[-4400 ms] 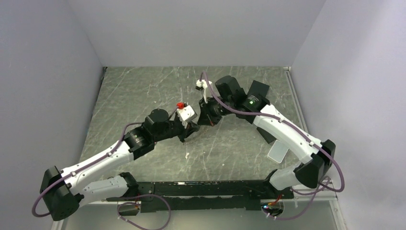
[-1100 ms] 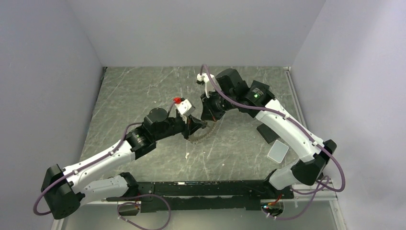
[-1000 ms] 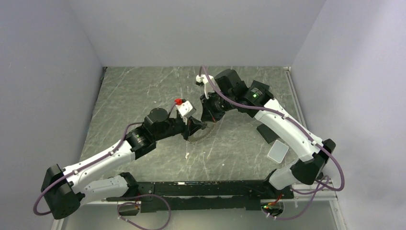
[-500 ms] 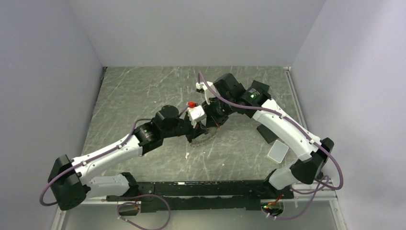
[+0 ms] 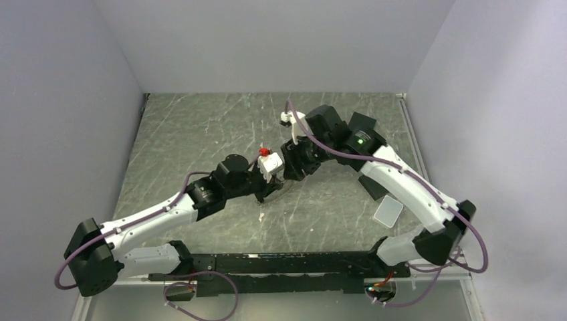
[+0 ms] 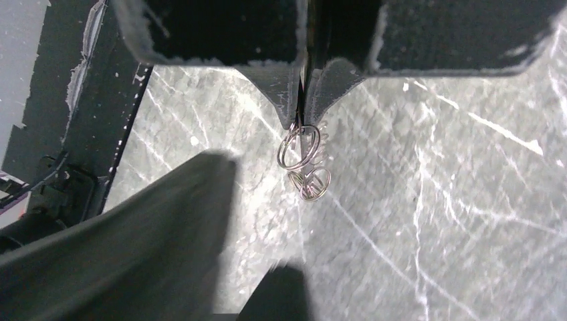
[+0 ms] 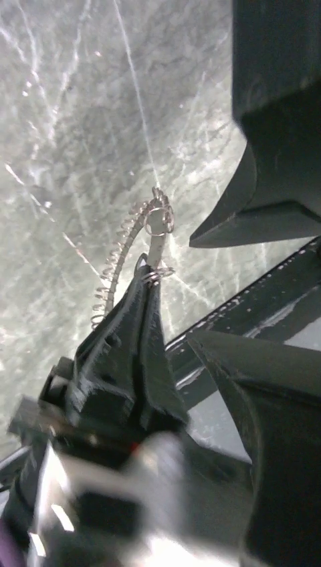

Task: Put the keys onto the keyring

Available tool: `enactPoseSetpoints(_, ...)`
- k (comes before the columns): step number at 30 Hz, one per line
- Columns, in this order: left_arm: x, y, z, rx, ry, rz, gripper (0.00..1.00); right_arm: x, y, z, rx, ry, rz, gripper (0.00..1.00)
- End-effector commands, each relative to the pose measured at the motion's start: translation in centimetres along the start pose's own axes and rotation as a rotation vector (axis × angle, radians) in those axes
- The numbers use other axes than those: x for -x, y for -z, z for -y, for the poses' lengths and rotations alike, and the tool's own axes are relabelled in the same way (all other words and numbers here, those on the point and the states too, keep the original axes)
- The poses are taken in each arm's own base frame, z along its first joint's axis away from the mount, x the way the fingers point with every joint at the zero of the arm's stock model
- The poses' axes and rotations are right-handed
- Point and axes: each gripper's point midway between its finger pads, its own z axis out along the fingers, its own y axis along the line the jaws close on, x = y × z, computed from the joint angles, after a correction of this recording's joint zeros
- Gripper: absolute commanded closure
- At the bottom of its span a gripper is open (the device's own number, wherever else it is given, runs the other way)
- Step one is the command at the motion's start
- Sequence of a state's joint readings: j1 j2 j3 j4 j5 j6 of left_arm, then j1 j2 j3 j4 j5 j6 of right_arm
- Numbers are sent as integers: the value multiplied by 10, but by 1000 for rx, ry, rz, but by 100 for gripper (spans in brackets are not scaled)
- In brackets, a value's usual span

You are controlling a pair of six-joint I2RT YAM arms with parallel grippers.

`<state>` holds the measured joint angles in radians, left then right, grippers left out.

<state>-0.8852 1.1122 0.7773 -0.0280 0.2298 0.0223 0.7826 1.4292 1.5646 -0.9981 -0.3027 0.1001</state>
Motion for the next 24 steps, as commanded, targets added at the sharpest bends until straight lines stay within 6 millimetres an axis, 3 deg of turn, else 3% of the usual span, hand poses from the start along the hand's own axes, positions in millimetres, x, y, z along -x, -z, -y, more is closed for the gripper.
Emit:
enactPoseSetpoints(1,32,5,-11,63,99,136,100,47,38,-14,28,57,344,45)
enactPoseSetpoints(4,49,6,-9,39,182,209,100,61,58,-19,29,102,522,46)
enactPoseSetpoints(8,75,12,2,-39,289,316,100,49,57,-11,15,133,660,46)
enactPoseSetpoints(12,91,16,10,-107,363,361,100,49,69,-16,42,153,812,46)
enactPoseSetpoints(17,101,19,18,-168,427,389,100,52,69,-19,61,171,830,46)
enactPoseSetpoints(24,100,17,22,-207,440,405,100,56,64,-19,65,166,820,46)
